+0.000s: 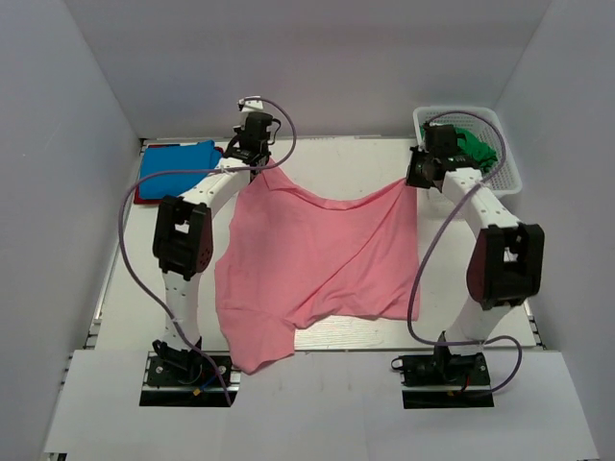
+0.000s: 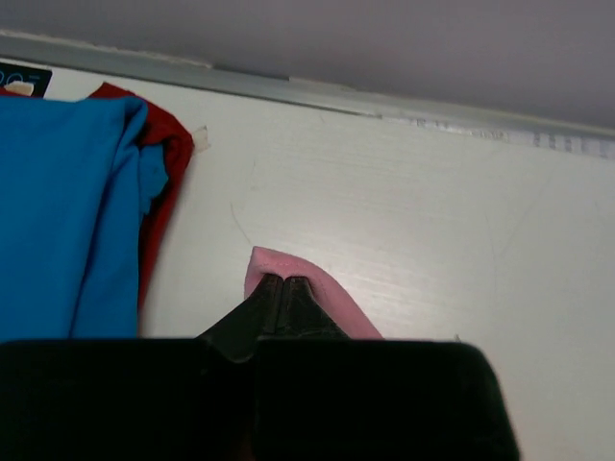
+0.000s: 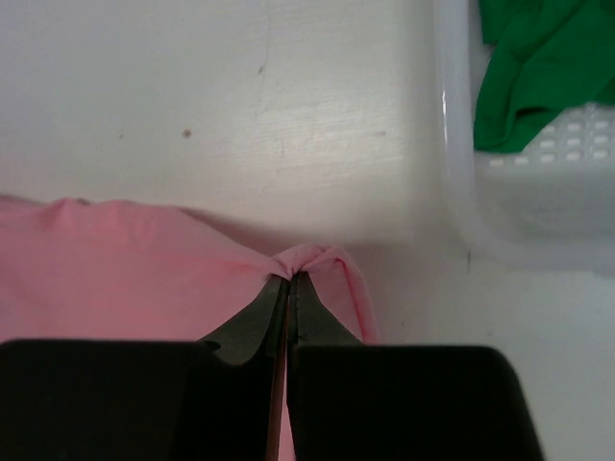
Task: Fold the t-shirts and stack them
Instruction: Flatten out the tshirt
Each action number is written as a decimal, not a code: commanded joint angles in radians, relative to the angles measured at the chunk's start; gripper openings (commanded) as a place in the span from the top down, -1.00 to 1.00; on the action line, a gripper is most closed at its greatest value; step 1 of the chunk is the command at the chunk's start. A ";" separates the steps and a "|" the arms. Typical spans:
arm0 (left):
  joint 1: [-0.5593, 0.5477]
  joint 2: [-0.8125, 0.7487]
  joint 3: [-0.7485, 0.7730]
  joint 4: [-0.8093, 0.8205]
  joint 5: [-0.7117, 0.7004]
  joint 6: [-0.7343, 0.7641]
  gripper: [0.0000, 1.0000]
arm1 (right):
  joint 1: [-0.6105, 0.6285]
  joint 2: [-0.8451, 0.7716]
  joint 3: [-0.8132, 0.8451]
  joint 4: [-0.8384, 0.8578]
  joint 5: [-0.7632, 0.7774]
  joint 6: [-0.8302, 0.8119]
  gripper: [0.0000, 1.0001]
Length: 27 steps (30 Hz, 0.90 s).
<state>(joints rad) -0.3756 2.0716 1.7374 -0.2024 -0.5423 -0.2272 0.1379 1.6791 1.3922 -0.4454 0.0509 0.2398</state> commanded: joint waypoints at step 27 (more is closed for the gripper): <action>0.058 -0.419 -0.435 -0.098 0.577 -0.224 -0.99 | -0.017 -0.302 -0.331 -0.314 -0.002 0.263 -0.81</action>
<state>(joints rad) -0.3145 1.7447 1.4406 -0.2859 -0.1127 -0.3527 0.1505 1.4677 1.2293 -0.6174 -0.0525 0.3546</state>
